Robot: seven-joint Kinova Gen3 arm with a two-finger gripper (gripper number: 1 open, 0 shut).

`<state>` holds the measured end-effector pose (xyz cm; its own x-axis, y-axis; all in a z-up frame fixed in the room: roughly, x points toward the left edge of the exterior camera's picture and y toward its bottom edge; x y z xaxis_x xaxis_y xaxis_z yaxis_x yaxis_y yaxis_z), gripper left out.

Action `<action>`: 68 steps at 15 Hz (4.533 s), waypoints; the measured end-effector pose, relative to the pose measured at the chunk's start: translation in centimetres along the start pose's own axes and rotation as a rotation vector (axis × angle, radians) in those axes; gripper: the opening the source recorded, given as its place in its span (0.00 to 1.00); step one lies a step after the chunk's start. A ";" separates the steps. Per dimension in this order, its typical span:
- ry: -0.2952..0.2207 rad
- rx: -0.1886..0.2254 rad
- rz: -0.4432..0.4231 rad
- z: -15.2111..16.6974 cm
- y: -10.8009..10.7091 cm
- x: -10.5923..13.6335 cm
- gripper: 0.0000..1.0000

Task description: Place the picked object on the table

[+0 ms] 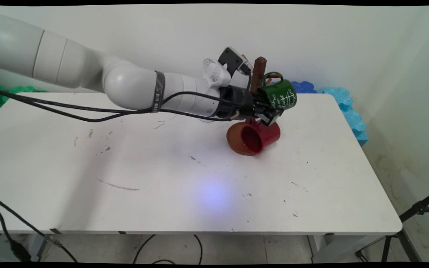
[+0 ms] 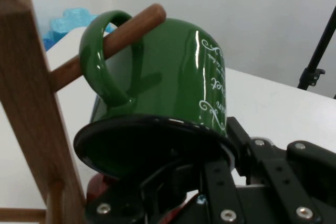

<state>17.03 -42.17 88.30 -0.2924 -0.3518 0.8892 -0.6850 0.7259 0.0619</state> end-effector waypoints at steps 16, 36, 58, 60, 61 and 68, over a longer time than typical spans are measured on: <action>0.033 -0.030 -0.022 -1.5 0.9 1.9 0.00; 0.031 -0.057 -0.023 -3.2 1.6 2.1 0.00; -0.113 -0.112 0.040 -10.4 2.6 2.1 0.00; -0.135 -0.116 0.051 -11.6 2.5 2.3 0.00; -0.141 -0.118 0.053 -12.0 2.4 2.4 0.00; -0.219 -0.122 0.088 -15.7 1.1 3.2 0.00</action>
<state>25.80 -33.24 98.29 -0.4934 -0.3944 0.7752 -0.5693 0.8203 0.0550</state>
